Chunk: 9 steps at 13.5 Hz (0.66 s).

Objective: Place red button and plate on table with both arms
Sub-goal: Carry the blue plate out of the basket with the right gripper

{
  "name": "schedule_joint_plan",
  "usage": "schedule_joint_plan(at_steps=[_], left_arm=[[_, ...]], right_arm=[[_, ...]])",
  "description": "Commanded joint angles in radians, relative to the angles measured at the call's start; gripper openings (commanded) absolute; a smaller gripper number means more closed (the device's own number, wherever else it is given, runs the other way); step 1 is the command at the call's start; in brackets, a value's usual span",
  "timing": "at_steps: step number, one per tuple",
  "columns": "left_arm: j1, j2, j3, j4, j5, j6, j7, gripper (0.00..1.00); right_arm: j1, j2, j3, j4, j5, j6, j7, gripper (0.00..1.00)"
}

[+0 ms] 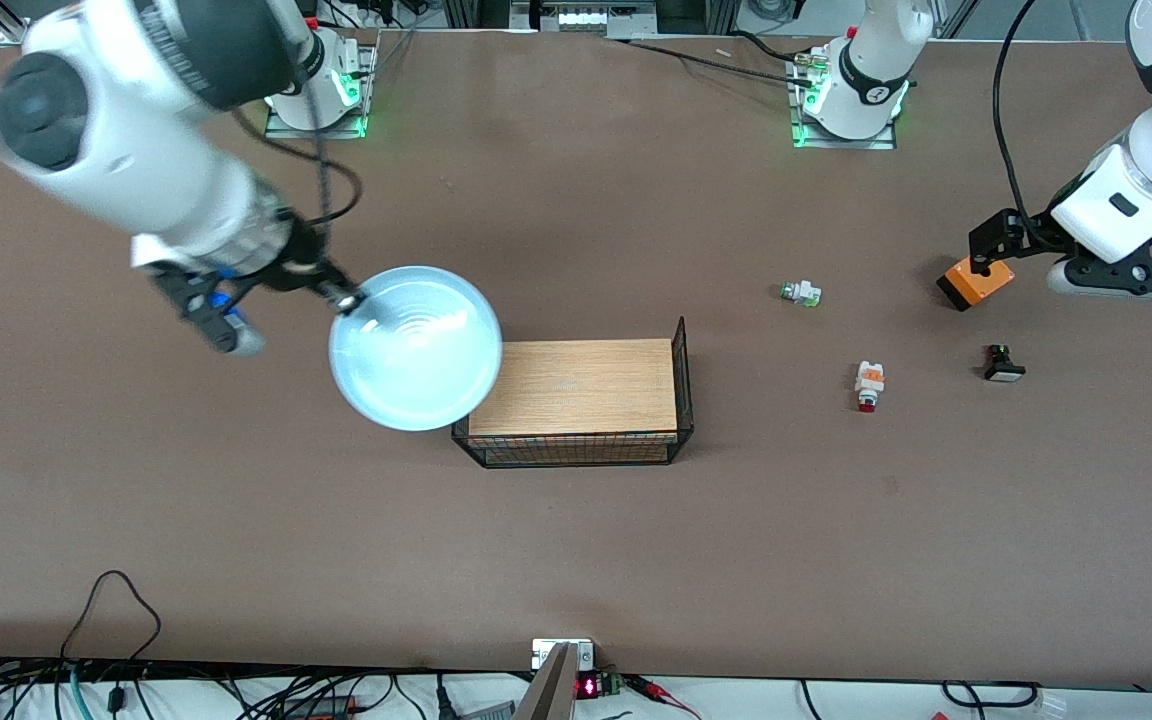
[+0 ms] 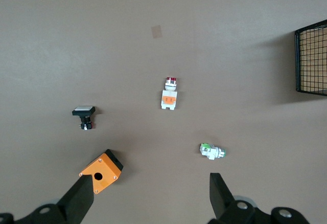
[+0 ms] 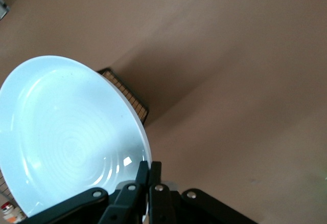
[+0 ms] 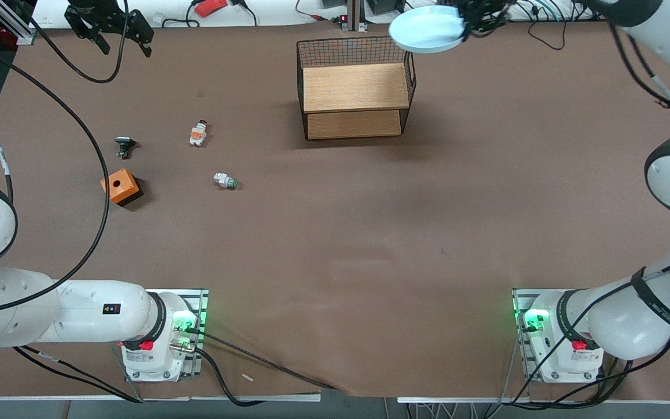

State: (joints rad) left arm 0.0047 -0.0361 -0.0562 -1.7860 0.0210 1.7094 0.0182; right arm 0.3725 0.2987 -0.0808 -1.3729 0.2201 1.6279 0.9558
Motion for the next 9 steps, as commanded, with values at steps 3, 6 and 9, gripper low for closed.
schedule_joint_plan(at_steps=[3, 6, 9], left_arm=[[-0.009, 0.008, 0.009, 0.026, -0.006, -0.024, -0.006, 1.0], [-0.011, 0.008, 0.006, 0.026, -0.006, -0.024, -0.015, 1.0], [-0.011, 0.015, 0.006, 0.043, -0.006, -0.024, -0.017, 1.0]], right_arm=[[-0.233, 0.037, 0.015, 0.012, -0.001, -0.075, -0.453, 0.0], [-0.282, 0.059, 0.015, -0.06, -0.111, -0.08, -0.644, 0.0], [-0.283, 0.043, 0.015, -0.188, -0.131, 0.028, -0.704, 0.0]])
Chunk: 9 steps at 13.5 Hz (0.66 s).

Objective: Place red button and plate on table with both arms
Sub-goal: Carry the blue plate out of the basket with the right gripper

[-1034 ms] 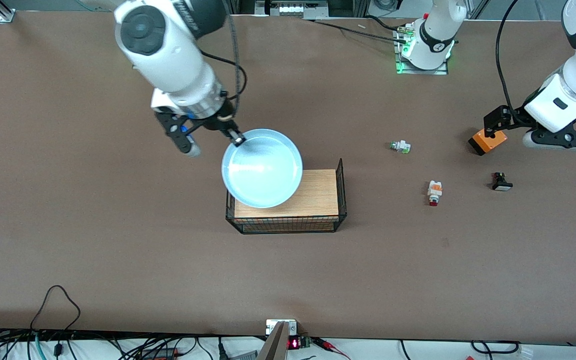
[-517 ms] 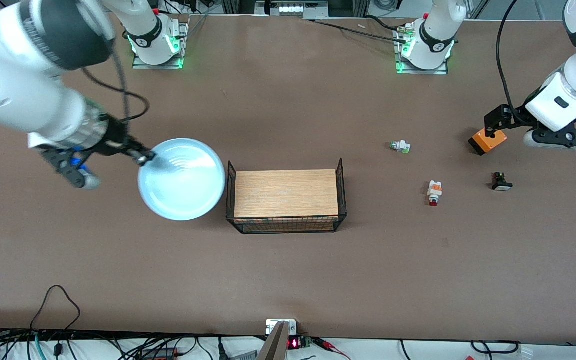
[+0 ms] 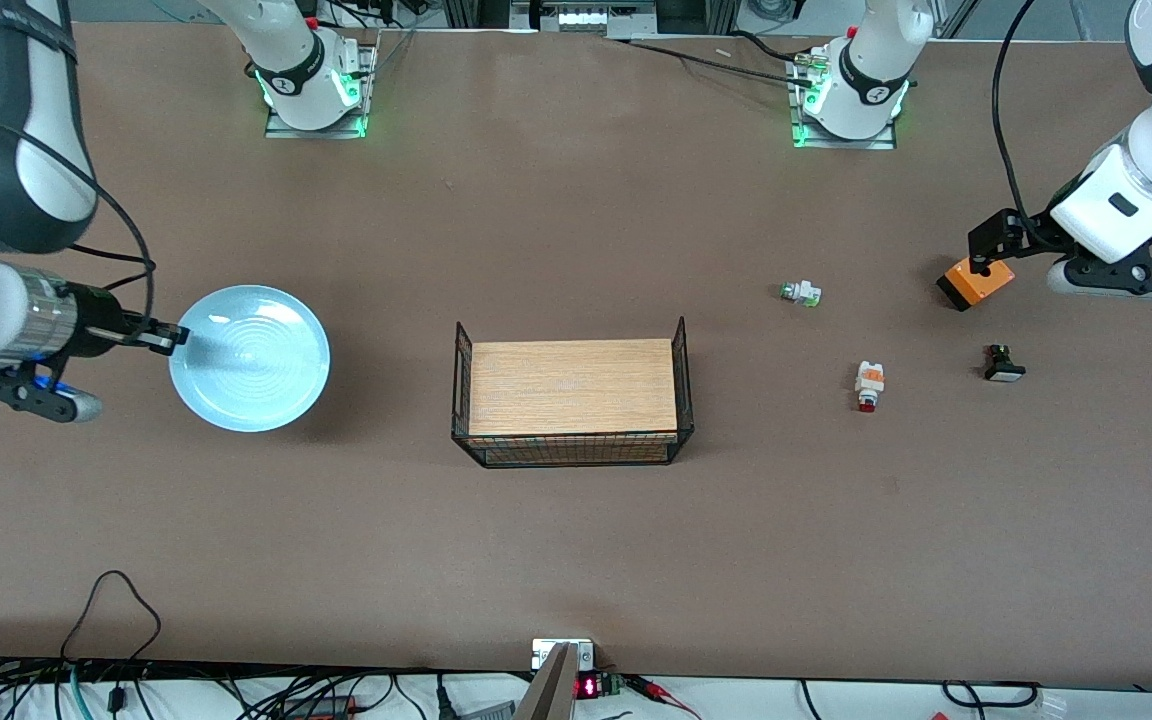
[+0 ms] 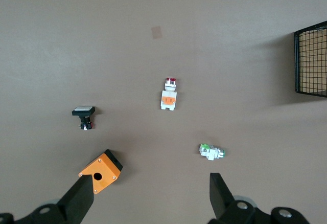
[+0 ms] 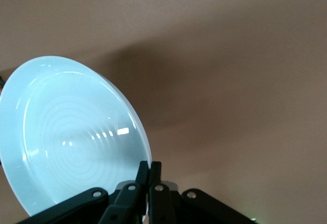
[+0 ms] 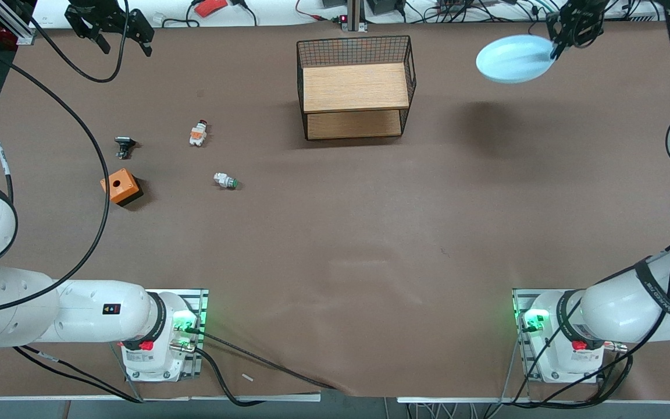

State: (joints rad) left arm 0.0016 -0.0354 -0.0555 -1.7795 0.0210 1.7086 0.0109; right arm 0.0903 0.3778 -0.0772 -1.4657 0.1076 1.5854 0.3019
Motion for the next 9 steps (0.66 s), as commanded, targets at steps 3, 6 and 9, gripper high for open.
schedule_joint_plan(at_steps=[3, 6, 9], left_arm=[[-0.009, 0.012, 0.005, 0.038, -0.006, -0.024, -0.009, 1.0], [-0.009, 0.008, 0.005, 0.04, -0.009, -0.059, -0.012, 1.0], [-0.009, 0.008, 0.003, 0.041, -0.007, -0.061, -0.012, 1.0]], right_arm=[[-0.027, -0.083, 0.011, -0.276, -0.016, 0.241, -0.145, 0.0], [-0.07, -0.132, 0.013, -0.47, -0.008, 0.442, -0.252, 0.0], [-0.087, -0.177, 0.013, -0.638, -0.003, 0.608, -0.286, 0.0]])
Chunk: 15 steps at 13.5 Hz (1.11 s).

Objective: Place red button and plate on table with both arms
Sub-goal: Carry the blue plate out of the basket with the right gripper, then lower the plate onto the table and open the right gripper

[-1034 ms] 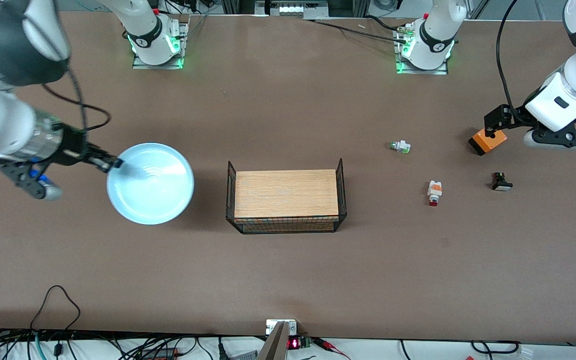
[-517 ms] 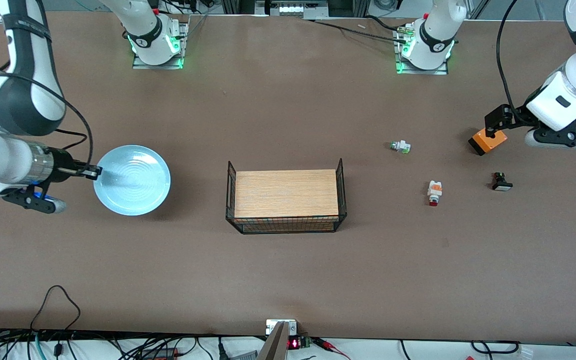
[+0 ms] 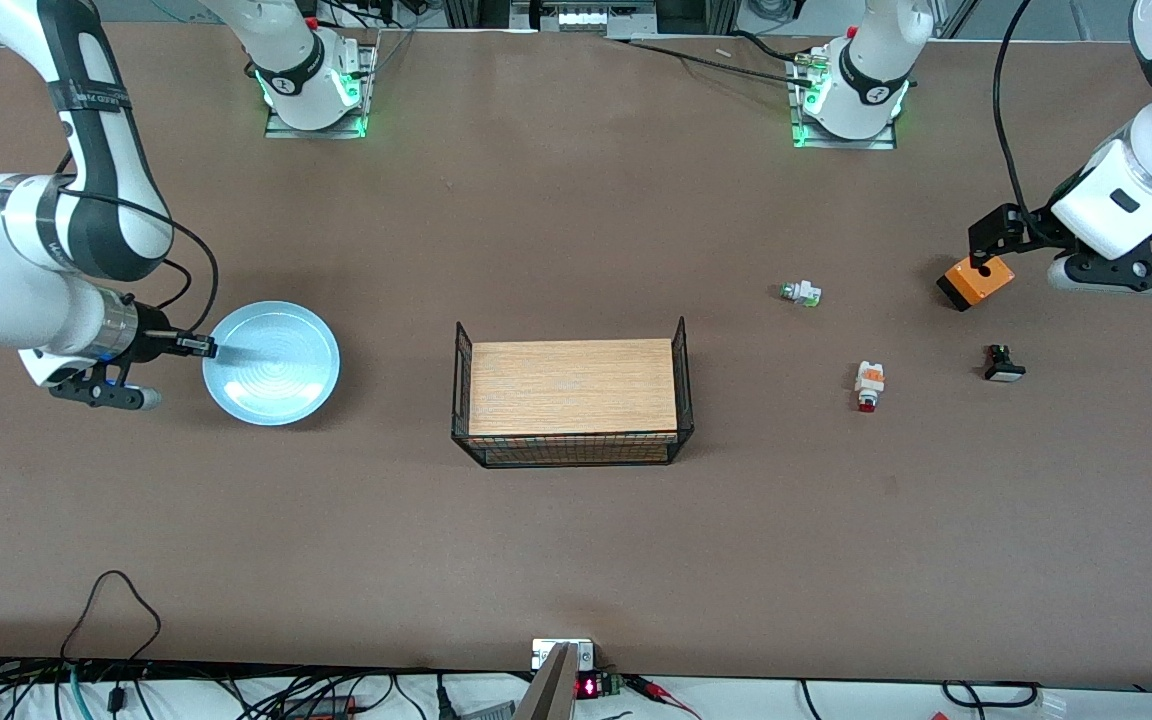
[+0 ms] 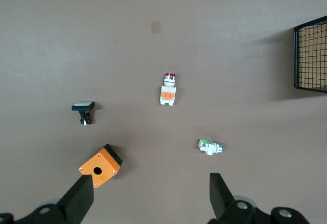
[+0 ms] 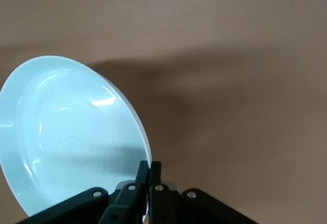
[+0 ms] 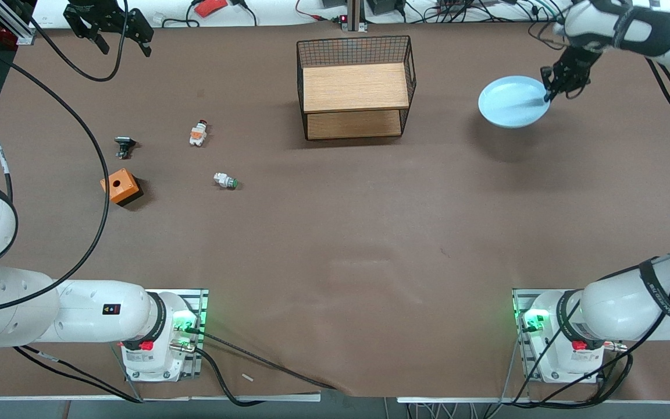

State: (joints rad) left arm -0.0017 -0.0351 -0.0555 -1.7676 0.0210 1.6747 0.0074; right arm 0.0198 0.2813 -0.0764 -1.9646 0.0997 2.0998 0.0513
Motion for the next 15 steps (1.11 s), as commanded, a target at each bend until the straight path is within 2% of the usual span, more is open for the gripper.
schedule_joint_plan(at_steps=[1, 4, 9, 10, 12, 15], left_arm=[[-0.006, 0.008, 0.003, 0.03, -0.007, -0.029, -0.009, 1.0], [-0.006, 0.008, 0.003, 0.03, -0.009, -0.029, -0.009, 1.0], [-0.006, 0.009, 0.003, 0.03, -0.007, -0.029, -0.009, 1.0], [-0.006, 0.009, 0.003, 0.03, -0.007, -0.029, -0.009, 1.0], [-0.006, 0.008, 0.0, 0.03, -0.006, -0.03, -0.009, 1.0], [-0.006, 0.009, 0.0, 0.03, -0.004, -0.029, -0.006, 1.0]], right_arm=[[-0.027, -0.083, 0.012, -0.187, 0.006, 0.139, -0.042, 0.0], [-0.06, -0.071, 0.014, -0.244, 0.015, 0.203, -0.085, 0.0], [-0.098, -0.001, 0.012, -0.261, 0.092, 0.206, -0.208, 0.01], [-0.097, 0.001, 0.012, -0.261, 0.092, 0.204, -0.2, 0.12], [-0.092, -0.002, 0.014, -0.252, 0.092, 0.194, -0.157, 1.0], [-0.086, -0.031, 0.021, -0.205, 0.092, 0.143, -0.145, 1.0]])
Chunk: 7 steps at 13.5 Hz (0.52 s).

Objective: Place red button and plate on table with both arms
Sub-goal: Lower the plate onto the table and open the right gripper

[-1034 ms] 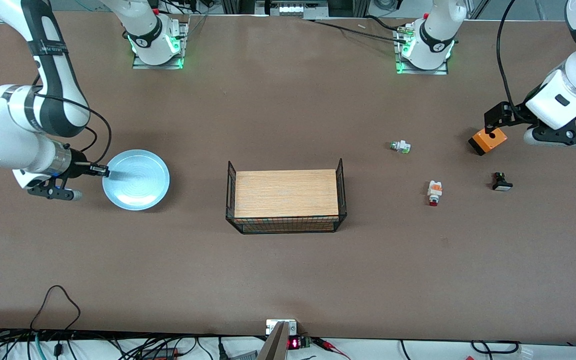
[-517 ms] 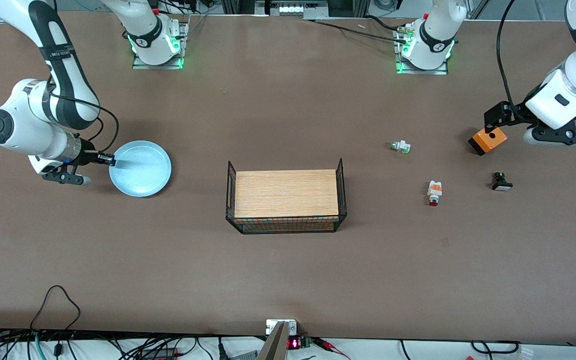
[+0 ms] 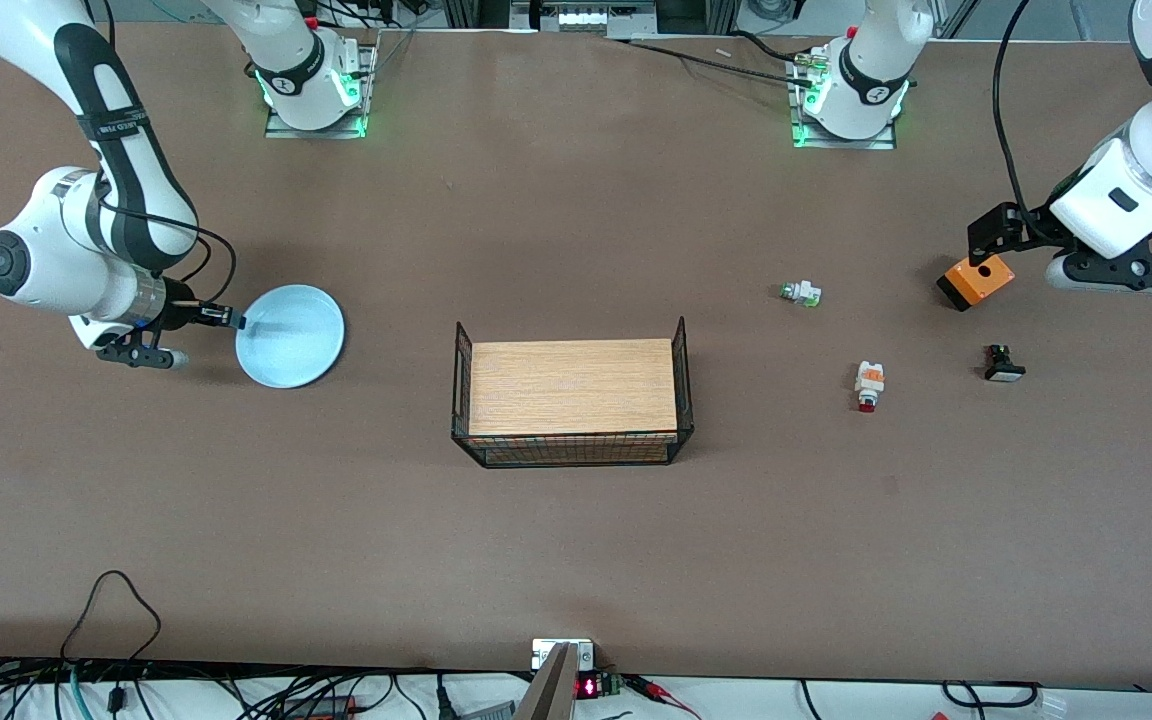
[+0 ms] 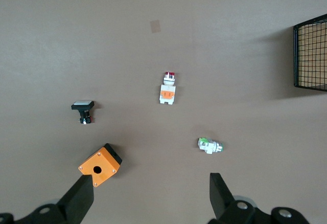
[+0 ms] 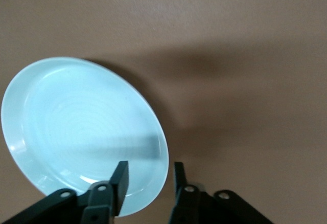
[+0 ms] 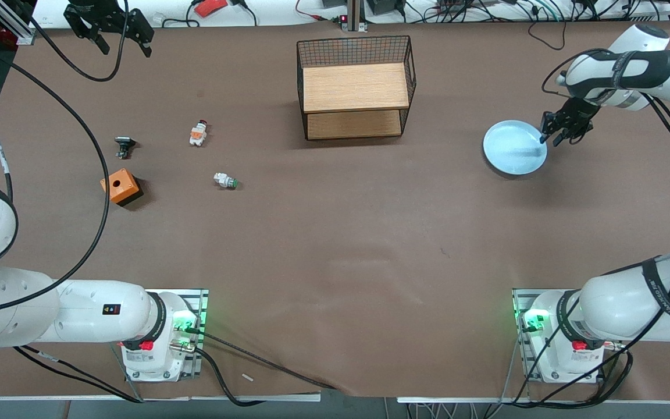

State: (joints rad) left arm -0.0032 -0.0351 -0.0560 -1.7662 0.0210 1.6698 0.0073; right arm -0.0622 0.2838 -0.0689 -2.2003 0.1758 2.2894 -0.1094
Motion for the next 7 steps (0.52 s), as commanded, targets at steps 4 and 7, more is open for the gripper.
schedule_joint_plan(at_steps=[4, 7], left_arm=[[-0.004, 0.007, -0.005, 0.031, -0.004, -0.024, -0.007, 1.0], [-0.006, 0.011, -0.004, 0.042, -0.004, -0.024, -0.007, 1.0]], right_arm=[[0.01, -0.038, 0.014, 0.264, 0.004, -0.284, 0.092, 1.0], [0.03, -0.049, 0.014, 0.344, -0.057, -0.306, 0.088, 1.0]])
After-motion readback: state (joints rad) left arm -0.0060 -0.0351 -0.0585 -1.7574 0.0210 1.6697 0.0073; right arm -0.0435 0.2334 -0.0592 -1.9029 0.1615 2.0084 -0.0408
